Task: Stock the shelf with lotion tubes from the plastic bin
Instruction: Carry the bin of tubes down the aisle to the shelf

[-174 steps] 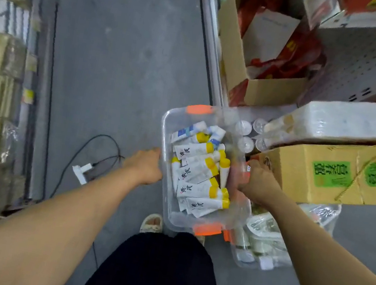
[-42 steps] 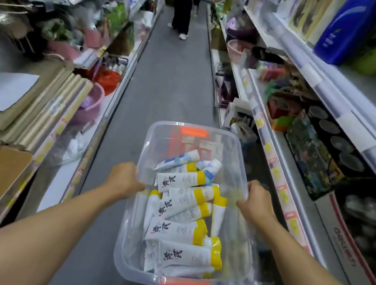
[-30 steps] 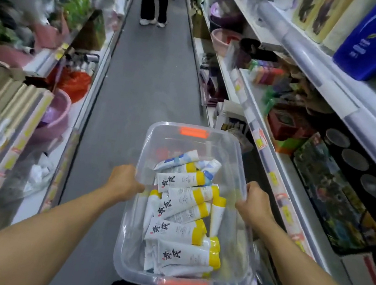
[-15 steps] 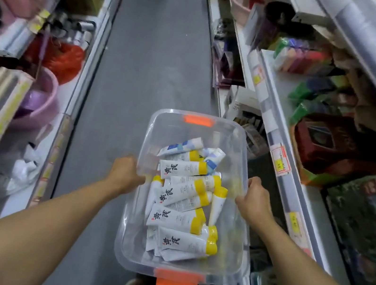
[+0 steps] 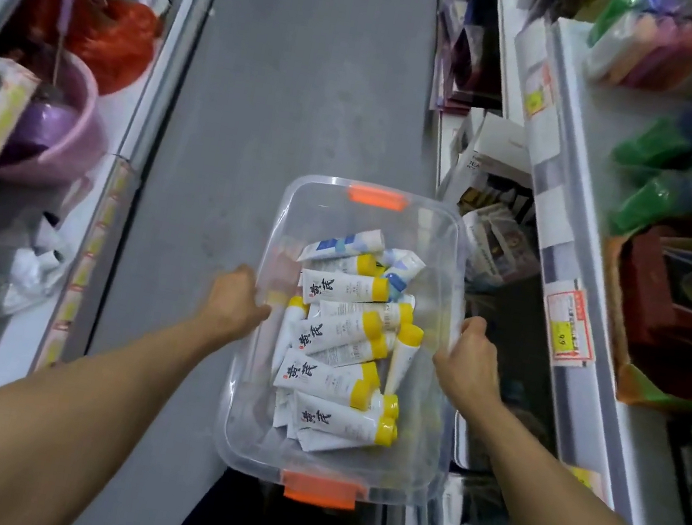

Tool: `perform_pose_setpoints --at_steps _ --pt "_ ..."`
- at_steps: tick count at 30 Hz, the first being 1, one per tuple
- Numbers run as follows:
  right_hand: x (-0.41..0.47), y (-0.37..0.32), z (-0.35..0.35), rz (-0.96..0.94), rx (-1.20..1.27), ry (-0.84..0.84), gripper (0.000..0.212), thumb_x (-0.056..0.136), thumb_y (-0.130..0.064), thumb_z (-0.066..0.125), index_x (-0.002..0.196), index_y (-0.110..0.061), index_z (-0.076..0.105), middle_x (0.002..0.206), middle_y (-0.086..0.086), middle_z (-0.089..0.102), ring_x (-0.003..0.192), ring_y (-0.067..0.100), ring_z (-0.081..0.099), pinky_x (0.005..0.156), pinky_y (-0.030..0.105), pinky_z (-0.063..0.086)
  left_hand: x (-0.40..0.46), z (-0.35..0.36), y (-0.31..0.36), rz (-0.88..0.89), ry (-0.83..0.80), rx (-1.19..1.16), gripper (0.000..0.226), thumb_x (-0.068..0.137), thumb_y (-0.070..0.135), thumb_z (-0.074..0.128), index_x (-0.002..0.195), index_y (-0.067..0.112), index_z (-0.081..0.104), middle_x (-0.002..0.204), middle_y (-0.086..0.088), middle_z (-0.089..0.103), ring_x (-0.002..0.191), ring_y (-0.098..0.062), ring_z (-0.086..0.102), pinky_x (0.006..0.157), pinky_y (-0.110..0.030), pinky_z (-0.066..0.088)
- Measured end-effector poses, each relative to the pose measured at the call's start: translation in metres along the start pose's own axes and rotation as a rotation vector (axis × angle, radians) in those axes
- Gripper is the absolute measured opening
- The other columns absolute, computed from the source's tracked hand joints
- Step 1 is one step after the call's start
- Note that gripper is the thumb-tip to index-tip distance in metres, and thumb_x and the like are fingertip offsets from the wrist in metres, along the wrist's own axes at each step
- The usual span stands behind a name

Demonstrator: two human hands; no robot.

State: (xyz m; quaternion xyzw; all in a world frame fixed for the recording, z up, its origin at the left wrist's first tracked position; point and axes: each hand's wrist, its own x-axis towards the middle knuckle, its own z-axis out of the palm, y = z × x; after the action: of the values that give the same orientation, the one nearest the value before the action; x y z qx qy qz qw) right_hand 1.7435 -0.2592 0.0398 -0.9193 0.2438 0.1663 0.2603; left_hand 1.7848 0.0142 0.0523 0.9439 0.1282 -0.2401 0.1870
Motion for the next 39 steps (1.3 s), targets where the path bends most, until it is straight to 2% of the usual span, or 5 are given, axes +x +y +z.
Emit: perform_pose_setpoints --at_steps 18,22,28,34,39 --pt "0.029 0.0 0.026 0.117 0.003 -0.023 0.039 0.084 -0.006 0.056 0.119 -0.007 0.04 0.107 0.024 0.061 0.095 0.04 0.059 0.067 0.032 0.038 0.044 0.031 -0.004 -0.037 -0.043 0.032 0.031 0.082 0.015 0.063 0.103 -0.002 0.049 0.102 -0.02 0.062 0.096 -0.037 0.057 0.071 -0.032 0.039" --pt "0.03 0.0 0.029 0.121 -0.029 -0.008 0.038 0.083 -0.007 0.056 0.117 -0.007 0.039 0.107 0.024 0.061 0.096 0.042 0.058 0.071 0.037 0.043 0.047 0.036 -0.005 -0.061 -0.026 0.003 0.025 0.08 0.011 0.061 0.098 -0.001 0.048 0.097 -0.02 0.061 0.079 -0.03 0.05 0.064 -0.031 0.035" --pt "0.031 -0.001 0.033 0.108 -0.059 -0.001 0.037 0.086 -0.006 0.053 0.119 -0.007 0.037 0.11 0.023 0.06 0.097 0.041 0.059 0.076 0.043 0.047 0.05 0.043 -0.006 -0.063 -0.01 -0.004 0.022 0.08 0.007 0.059 0.097 0.001 0.047 0.092 -0.02 0.06 0.077 -0.031 0.053 0.061 -0.033 0.04" --pt "0.029 -0.001 0.033 0.092 -0.073 -0.01 0.038 0.088 -0.008 0.054 0.123 -0.006 0.038 0.116 0.023 0.058 0.103 0.041 0.057 0.079 0.043 0.047 0.052 0.046 -0.01 -0.041 -0.014 -0.018 0.024 0.081 0.007 0.058 0.101 -0.001 0.048 0.096 -0.022 0.063 0.088 -0.038 0.059 0.07 -0.038 0.047" --pt "0.024 -0.004 0.03 0.054 -0.08 -0.079 0.048 0.086 -0.011 0.058 0.128 -0.001 0.036 0.127 0.022 0.048 0.116 0.038 0.049 0.087 0.04 0.044 0.044 0.036 -0.007 -0.039 -0.101 0.028 0.038 0.085 0.013 0.058 0.117 -0.001 0.045 0.108 -0.022 0.062 0.101 -0.039 0.058 0.079 -0.038 0.046"
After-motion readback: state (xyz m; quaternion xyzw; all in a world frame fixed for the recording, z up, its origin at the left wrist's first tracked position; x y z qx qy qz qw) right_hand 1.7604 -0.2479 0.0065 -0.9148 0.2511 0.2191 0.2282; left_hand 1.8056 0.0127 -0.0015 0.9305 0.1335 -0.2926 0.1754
